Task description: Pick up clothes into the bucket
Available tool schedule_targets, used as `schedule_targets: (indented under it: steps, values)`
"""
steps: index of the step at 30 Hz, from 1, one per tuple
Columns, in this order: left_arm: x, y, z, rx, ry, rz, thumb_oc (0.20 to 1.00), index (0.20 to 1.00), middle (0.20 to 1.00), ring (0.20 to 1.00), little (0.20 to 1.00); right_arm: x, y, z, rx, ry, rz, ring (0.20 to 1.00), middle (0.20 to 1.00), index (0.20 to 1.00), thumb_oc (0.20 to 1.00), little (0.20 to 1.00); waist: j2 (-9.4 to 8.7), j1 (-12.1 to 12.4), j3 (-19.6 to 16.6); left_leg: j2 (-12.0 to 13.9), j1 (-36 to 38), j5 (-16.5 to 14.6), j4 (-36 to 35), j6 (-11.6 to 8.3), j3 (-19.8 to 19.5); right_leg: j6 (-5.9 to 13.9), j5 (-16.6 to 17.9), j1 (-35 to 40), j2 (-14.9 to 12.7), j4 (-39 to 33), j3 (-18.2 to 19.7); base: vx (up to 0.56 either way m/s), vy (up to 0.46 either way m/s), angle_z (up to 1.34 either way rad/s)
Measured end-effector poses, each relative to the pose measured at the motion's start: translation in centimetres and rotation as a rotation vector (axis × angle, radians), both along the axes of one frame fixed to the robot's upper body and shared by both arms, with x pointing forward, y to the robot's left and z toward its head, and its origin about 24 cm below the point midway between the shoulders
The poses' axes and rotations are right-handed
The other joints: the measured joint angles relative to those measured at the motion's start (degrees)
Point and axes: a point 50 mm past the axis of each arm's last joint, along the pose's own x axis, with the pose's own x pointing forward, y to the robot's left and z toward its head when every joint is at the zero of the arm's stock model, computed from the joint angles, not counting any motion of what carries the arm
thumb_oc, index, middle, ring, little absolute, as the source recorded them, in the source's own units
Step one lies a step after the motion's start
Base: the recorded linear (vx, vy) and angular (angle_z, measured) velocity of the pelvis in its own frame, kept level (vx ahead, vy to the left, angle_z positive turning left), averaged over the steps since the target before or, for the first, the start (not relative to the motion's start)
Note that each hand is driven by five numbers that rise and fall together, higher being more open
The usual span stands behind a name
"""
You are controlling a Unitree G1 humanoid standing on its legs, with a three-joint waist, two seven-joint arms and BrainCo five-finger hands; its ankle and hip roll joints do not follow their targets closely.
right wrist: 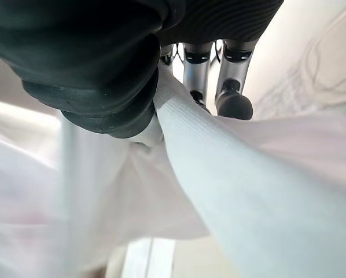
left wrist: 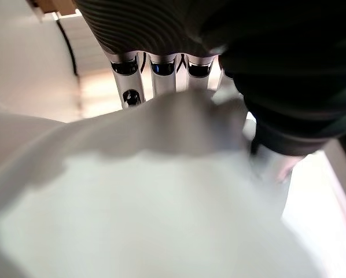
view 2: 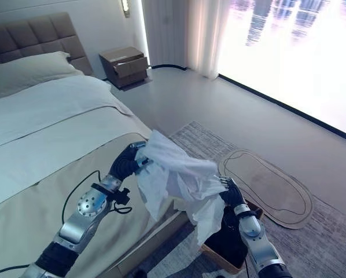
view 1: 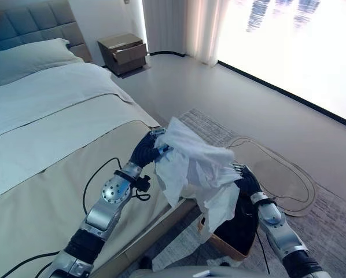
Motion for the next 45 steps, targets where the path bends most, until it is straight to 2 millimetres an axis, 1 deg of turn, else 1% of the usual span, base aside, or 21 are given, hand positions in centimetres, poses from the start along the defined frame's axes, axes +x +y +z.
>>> schedule_targets:
  steps: [1, 3, 5, 6, 7, 8, 13, 14, 16, 18, 20, 26, 31, 34, 38, 39, 42, 45]
  values:
    - [-0.1, -0.1, -0.7, 0.018, 0.025, -0.002, 1.0, 1.0, 1.0, 1.0, 1.0, -0.1, -0.5, 0.1, 0.014, -0.006, -0.035, 0.2, 0.2, 0.2, 0.2, 0.2, -0.03, -0.15, -0.01, 0.06, 0.04, 0.0, -0.17, 0.0, 0.18, 0.0, 0.0, -0.07, 0.02, -0.18, 0.12, -0.01, 0.002, -0.07]
    - [-0.3, -0.1, -1.5, 0.038, 0.051, -0.006, 1.0, 1.0, 1.0, 1.0, 1.0, -0.2, -1.0, 0.1, 0.029, -0.01, -0.069, 0.2, 0.2, 0.2, 0.2, 0.2, -0.06, -0.2, -0.02, 0.11, 0.02, 0.01, -0.39, 0.0, 0.3, 0.01, 0.05, -0.14, 0.13, -0.46, 0.29, -0.02, 0.0, -0.06]
    - [-0.8, 0.2, -3.5, 0.076, 0.121, -0.004, 1.0, 1.0, 1.0, 1.0, 1.0, -0.2, -1.6, 0.4, 0.07, -0.031, -0.117, 0.2, 0.2, 0.2, 0.2, 0.2, -0.06, -0.22, -0.03, 0.25, 0.08, 0.08, -0.38, -0.02, 0.63, 0.01, 0.12, -0.26, 0.28, -0.57, 0.64, -0.02, -0.003, -0.08]
    - [-1.3, 0.3, -4.5, 0.087, 0.161, -0.007, 1.0, 1.0, 1.0, 1.0, 1.0, -0.2, -1.8, 0.6, 0.092, -0.049, -0.14, 0.2, 0.2, 0.2, 0.2, 0.2, -0.09, -0.19, -0.03, 0.4, 0.1, 0.07, -0.44, -0.02, 0.88, 0.01, 0.12, -0.41, 0.4, -0.58, 0.84, -0.01, -0.002, -0.07]
    - [-1.5, 0.3, -4.7, 0.089, 0.173, -0.01, 1.0, 1.0, 1.0, 1.0, 1.0, -0.2, -1.9, 0.6, 0.098, -0.053, -0.145, 0.2, 0.2, 0.2, 0.2, 0.2, -0.11, -0.19, -0.03, 0.42, 0.1, 0.08, -0.47, -0.02, 0.94, 0.01, 0.13, -0.48, 0.45, -0.58, 0.9, -0.02, -0.007, -0.06]
    - [-1.9, 0.4, -5.5, 0.103, 0.203, -0.014, 1.0, 1.0, 1.0, 1.0, 1.0, -0.2, -2.1, 0.7, 0.112, -0.063, -0.159, 0.2, 0.2, 0.2, 0.2, 0.2, -0.13, -0.16, -0.03, 0.49, 0.1, 0.08, -0.5, -0.02, 0.97, 0.01, 0.13, -0.49, 0.52, -0.58, 0.94, 0.0, 0.0, 0.0]
    - [-2.4, 0.7, -6.5, 0.145, 0.237, -0.026, 1.0, 1.0, 1.0, 1.0, 1.0, -0.2, -2.4, 0.8, 0.139, -0.074, -0.189, 0.2, 0.2, 0.2, 0.2, 0.2, -0.14, -0.07, -0.03, 0.49, 0.17, 0.08, -0.6, -0.02, 1.0, 0.01, 0.12, -0.48, 0.53, -0.59, 0.93, 0.0, 0.0, 0.0]
    - [-2.5, 1.0, -7.1, 0.159, 0.261, -0.019, 1.0, 1.0, 1.0, 1.0, 1.0, -0.2, -2.7, 0.9, 0.152, -0.082, -0.212, 0.2, 0.2, 0.2, 0.2, 0.2, -0.17, -0.11, -0.01, 0.51, 0.18, 0.08, -0.62, -0.02, 1.03, 0.01, 0.12, -0.5, 0.53, -0.59, 0.95, 0.0, 0.0, 0.0]
    - [-2.6, 1.3, -7.7, 0.202, 0.274, -0.016, 1.0, 1.0, 1.0, 1.0, 1.0, -0.2, -3.1, 1.1, 0.158, -0.091, -0.234, 0.2, 0.2, 0.2, 0.2, 0.2, -0.18, -0.13, 0.0, 0.51, 0.2, 0.07, -0.63, -0.02, 1.1, 0.02, 0.12, -0.53, 0.53, -0.59, 1.01, 0.01, 0.0, -0.02]
    - [-3.1, 1.9, -8.1, 0.26, 0.28, -0.017, 1.0, 1.0, 1.0, 1.0, 1.0, -0.2, -4.0, 1.4, 0.156, -0.111, -0.285, 0.2, 0.2, 0.2, 0.2, 0.2, -0.2, -0.11, 0.01, 0.53, 0.19, 0.06, -0.66, -0.02, 1.44, 0.02, 0.12, -0.79, 0.54, -0.59, 1.31, 0.01, -0.004, -0.06]
    - [-3.5, 2.3, -8.4, 0.303, 0.288, -0.018, 1.0, 1.0, 1.0, 1.0, 1.0, -0.3, -4.6, 1.6, 0.165, -0.125, -0.317, 0.2, 0.2, 0.2, 0.2, 0.2, -0.23, -0.15, 0.03, 0.57, 0.19, 0.06, -0.66, -0.02, 1.56, 0.02, 0.12, -0.88, 0.56, -0.59, 1.45, 0.0, -0.003, -0.03]
    - [-4.0, 3.3, -8.7, 0.421, 0.274, -0.035, 1.0, 1.0, 1.0, 1.0, 1.0, -0.5, -6.3, 2.6, 0.188, -0.195, -0.416, 0.2, 0.2, 0.2, 0.2, 0.2, -0.26, -0.18, 0.05, 0.62, 0.22, 0.06, -0.67, -0.02, 1.7, 0.02, 0.12, -0.98, 0.62, -0.6, 1.66, 0.0, 0.0, 0.0]
    - [-4.4, 3.5, -9.0, 0.42, 0.283, -0.035, 1.0, 1.0, 1.0, 1.0, 1.0, -0.2, -7.3, 3.6, 0.25, -0.26, -0.484, 0.2, 0.2, 0.2, 0.2, 0.2, -0.45, -0.16, 0.18, 0.7, 0.01, 0.06, -0.68, -0.02, 1.81, 0.02, 0.12, -1.35, 0.69, -0.6, 1.82, 0.0, 0.0, 0.0]
    - [-4.5, 3.7, -9.0, 0.415, 0.288, -0.028, 1.0, 1.0, 1.0, 1.0, 1.0, 0.1, -8.0, 4.6, 0.244, -0.31, -0.523, 0.2, 0.2, 0.2, 0.2, 0.2, -0.58, -0.14, 0.29, 0.71, -0.11, 0.06, -0.67, -0.02, 1.81, 0.02, 0.12, -1.51, 0.72, -0.6, 1.86, 0.0, 0.0, 0.0]
    - [-4.3, 4.0, -8.6, 0.391, 0.278, 0.002, 1.0, 1.0, 1.0, 1.0, 1.0, 0.4, -8.4, 5.2, 0.247, -0.343, -0.55, 0.2, 0.2, 0.2, 0.2, 0.2, -0.78, -0.12, 0.58, 0.76, -0.19, 0.05, -0.67, -0.01, 1.9, 0.02, 0.12, -1.72, 0.78, -0.6, 2.05, 0.0, -0.005, -0.01]
    - [-4.2, 4.3, -8.5, 0.374, 0.276, 0.022, 1.0, 1.0, 1.0, 1.0, 1.0, 0.4, -8.4, 5.3, 0.245, -0.344, -0.55, 0.2, 0.2, 0.2, 0.2, 0.2, -0.83, -0.08, 0.66, 0.77, -0.2, 0.05, -0.67, -0.01, 1.95, 0.01, 0.12, -1.8, 0.82, -0.6, 2.15, 0.01, -0.033, -0.04]
    - [-4.2, 4.8, -7.9, 0.241, 0.28, 0.094, 1.0, 1.0, 1.0, 1.0, 1.0, 0.4, -8.5, 5.2, 0.241, -0.344, -0.564, 0.2, 0.2, 0.2, 0.2, 0.2, -0.81, -0.05, 1.07, 0.77, -0.2, 0.05, -0.67, 0.0, 2.0, 0.01, 0.12, -1.88, 0.82, -0.6, 2.27, -0.01, -0.028, -0.02]
    - [-3.9, 4.7, -7.6, 0.096, 0.295, 0.145, 1.0, 1.0, 1.0, 1.0, 1.0, 0.6, -8.5, 5.5, 0.24, -0.354, -0.575, 0.2, 0.2, 0.2, 0.2, 0.2, -0.21, 0.07, 2.37, 0.73, -0.27, 0.05, -0.66, 0.0, 2.14, 0.02, 0.12, -2.09, 0.74, -0.59, 2.47, -0.04, -0.022, -0.03]
